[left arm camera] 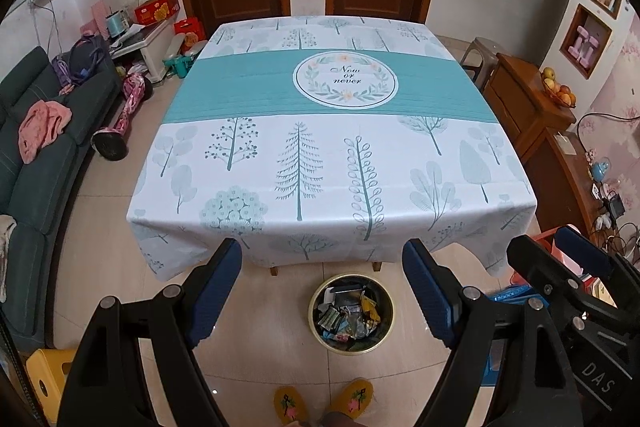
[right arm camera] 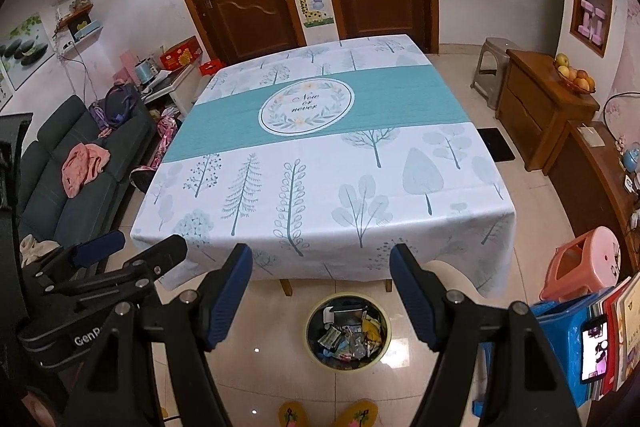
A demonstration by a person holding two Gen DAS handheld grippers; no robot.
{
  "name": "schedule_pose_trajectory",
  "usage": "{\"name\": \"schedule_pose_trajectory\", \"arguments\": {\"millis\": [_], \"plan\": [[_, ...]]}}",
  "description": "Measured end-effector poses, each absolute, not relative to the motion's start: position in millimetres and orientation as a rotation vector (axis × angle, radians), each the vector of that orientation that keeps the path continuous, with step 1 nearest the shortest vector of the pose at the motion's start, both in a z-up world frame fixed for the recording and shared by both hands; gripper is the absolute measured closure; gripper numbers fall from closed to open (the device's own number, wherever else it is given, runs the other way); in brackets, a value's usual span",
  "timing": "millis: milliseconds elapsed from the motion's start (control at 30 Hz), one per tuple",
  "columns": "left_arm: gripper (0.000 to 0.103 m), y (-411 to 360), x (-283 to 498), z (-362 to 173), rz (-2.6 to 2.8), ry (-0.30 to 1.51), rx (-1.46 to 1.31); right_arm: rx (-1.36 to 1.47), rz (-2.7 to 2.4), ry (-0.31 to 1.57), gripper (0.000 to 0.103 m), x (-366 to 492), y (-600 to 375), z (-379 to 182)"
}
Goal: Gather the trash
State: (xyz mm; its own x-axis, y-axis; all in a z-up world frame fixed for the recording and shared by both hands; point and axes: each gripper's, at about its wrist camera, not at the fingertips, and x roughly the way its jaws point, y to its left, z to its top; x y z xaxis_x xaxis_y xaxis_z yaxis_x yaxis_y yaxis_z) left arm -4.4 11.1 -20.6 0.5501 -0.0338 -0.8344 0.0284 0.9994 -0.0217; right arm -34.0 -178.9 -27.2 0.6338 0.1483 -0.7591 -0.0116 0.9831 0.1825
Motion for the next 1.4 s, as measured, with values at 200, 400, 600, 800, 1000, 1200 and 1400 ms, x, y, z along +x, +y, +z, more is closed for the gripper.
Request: {"name": "schedule_pose_trajectory", "arguments": {"millis": [200, 400, 600, 800, 1000, 1200, 1400], "plan": [[0.022, 6.6, -1.8, -20.0, -0.040, 0.989, 0.005, 0.161, 0.102, 0.878, 0.031, -29.1, -179.9, -27.1], [0.022, 5.9, -0.9, -20.0, -0.038, 0.990, 0.005, 0.157, 0.102, 0.881, 0.031, -27.5, -181.1, -27.2], [0.022, 5.9, -0.2, -19.7, -0.039, 0.989, 0.004, 0.156, 0.100, 0.878, 0.031, -27.4, -181.4, -26.7], [0.022, 6.7, 0.1, -19.6, -0.041, 0.989, 0.008, 0.158, 0.101, 0.878, 0.031, -27.1, -181.5, -26.8], [0.022, 5.0, 0.8, -20.1, -0.040, 0.988, 0.007, 0.158, 0.101, 0.878, 0.031, -27.7, -181.1, -26.7], [0.022, 5.7, 0.7, -20.0, -0.042, 0.988, 0.007, 0.158, 0.102, 0.876, 0.031, -27.3, -181.9, -26.6], [0.022, 5.5, 1.5, -20.3, -0.042, 0.990, 0.008, 0.159, 0.101, 0.876, 0.031, -26.4, -182.9, -26.8]]}}
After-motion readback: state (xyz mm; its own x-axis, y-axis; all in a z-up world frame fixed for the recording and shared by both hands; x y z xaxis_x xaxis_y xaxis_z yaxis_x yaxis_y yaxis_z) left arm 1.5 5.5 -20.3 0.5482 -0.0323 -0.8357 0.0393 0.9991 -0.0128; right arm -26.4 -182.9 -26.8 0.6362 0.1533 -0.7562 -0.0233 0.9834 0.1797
